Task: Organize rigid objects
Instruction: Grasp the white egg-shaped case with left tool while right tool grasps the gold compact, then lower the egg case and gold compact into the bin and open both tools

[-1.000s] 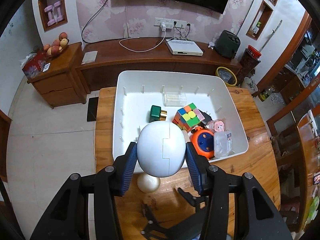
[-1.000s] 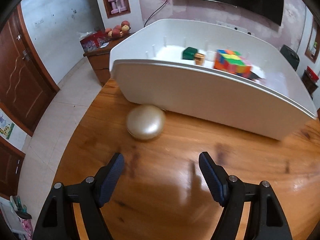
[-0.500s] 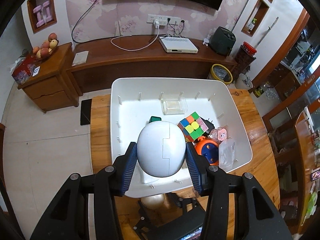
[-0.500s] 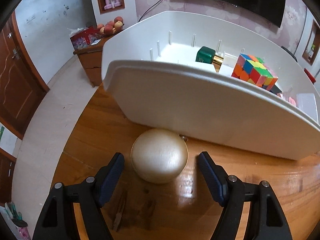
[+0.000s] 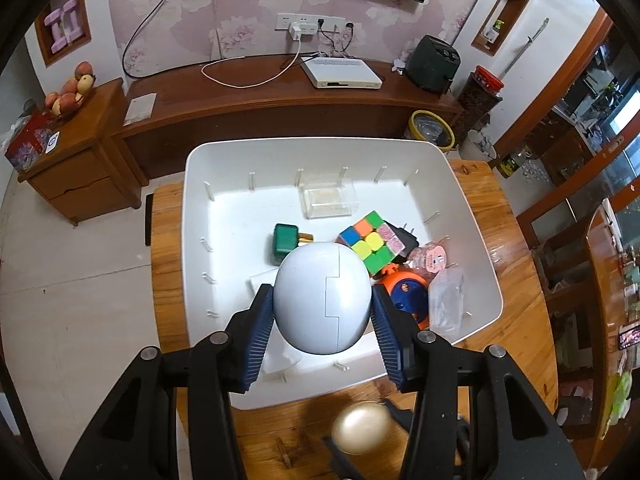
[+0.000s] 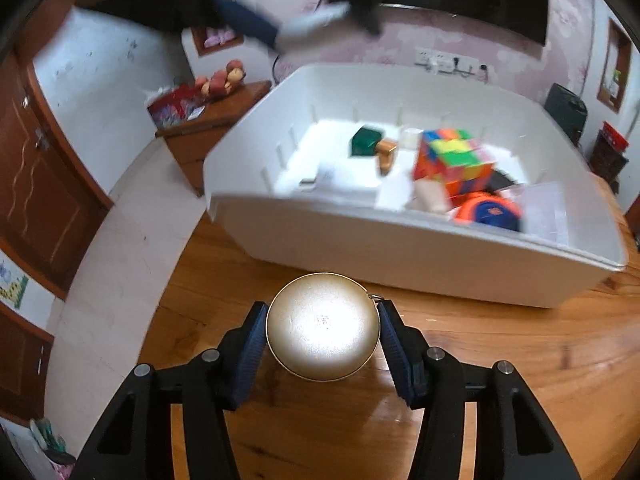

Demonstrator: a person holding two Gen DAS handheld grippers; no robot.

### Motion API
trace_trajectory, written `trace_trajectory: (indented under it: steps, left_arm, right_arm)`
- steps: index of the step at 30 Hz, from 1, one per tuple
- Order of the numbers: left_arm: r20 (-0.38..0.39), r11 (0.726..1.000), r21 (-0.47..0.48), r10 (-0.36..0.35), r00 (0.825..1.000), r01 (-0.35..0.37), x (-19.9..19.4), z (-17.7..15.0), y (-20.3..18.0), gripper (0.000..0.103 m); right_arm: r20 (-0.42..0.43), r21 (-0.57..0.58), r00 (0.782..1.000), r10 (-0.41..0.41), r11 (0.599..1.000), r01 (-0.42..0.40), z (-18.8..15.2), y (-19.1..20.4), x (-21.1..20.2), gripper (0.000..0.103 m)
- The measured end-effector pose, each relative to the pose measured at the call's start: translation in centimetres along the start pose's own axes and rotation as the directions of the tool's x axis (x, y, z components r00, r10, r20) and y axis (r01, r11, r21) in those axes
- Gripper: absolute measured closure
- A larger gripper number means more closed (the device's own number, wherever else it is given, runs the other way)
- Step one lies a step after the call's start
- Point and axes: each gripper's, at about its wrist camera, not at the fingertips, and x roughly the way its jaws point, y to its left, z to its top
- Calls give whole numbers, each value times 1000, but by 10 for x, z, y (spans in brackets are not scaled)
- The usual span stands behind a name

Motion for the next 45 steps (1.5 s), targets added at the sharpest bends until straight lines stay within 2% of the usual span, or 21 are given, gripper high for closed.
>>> trace_trajectory:
  steps: [7, 12, 15, 20, 24, 30, 32, 38, 39, 40, 41, 42, 43, 45]
  left_arm:
    - [2, 1000, 3, -9, 1000, 9, 0, 2, -9, 52]
    - [-3, 1000, -4, 12, 1000, -12, 7, 2, -10, 51]
    - [-17, 999, -18, 32, 999, -32, 18, 1, -7, 51]
    - [-52, 996, -45, 77, 996, -79, 42, -5, -1, 51]
    - [-103, 993, -55, 94, 990, -101, 62, -16, 0, 51]
    - [-157, 987, -26, 150, 976, -156, 88, -33, -4, 51]
    - [-170, 987, -35, 147, 974, -155, 92, -36, -2, 51]
    - [-158, 984, -54, 157, 975, -167, 86, -40, -2, 51]
    - [-155, 984, -57, 158, 975, -169, 85, -40, -3, 50]
    - [-146, 983, -63, 160, 976, -171, 82, -40, -4, 41]
    - [-135, 982, -64, 165, 977, -175, 79, -39, -5, 29]
    - [-115, 982, -63, 171, 979, -179, 73, -38, -7, 25]
    - [-98, 982, -61, 173, 980, -179, 68, -37, -9, 23]
    - [-66, 983, -56, 168, 983, -172, 58, -36, -12, 23]
  right_arm:
    - [41, 42, 998, -57, 998, 55, 15, -32, -37, 48]
    - [80, 95, 992, -94, 992, 86, 31, -53, -51, 48]
    - [81, 123, 989, -127, 986, 117, 41, -67, -46, 48]
    - [35, 176, 984, -174, 970, 166, 60, -96, -24, 48]
    - [-20, 202, 987, -162, 966, 162, 73, -113, -5, 47]
    - [-32, 157, 986, -166, 973, 169, 86, -108, 13, 47]
    - [-37, 150, 983, -178, 972, 181, 88, -107, 17, 47]
    - [-51, 156, 985, -165, 973, 171, 100, -111, 25, 47]
    - [-49, 154, 986, -160, 974, 166, 102, -111, 24, 47]
    - [-45, 152, 987, -153, 976, 158, 105, -111, 23, 47]
    - [-40, 151, 989, -143, 977, 148, 108, -111, 20, 47]
    - [-39, 152, 990, -133, 979, 137, 111, -111, 18, 46]
    - [-35, 153, 992, -125, 980, 128, 112, -111, 17, 45]
    - [-17, 155, 993, -119, 981, 121, 116, -110, 10, 34]
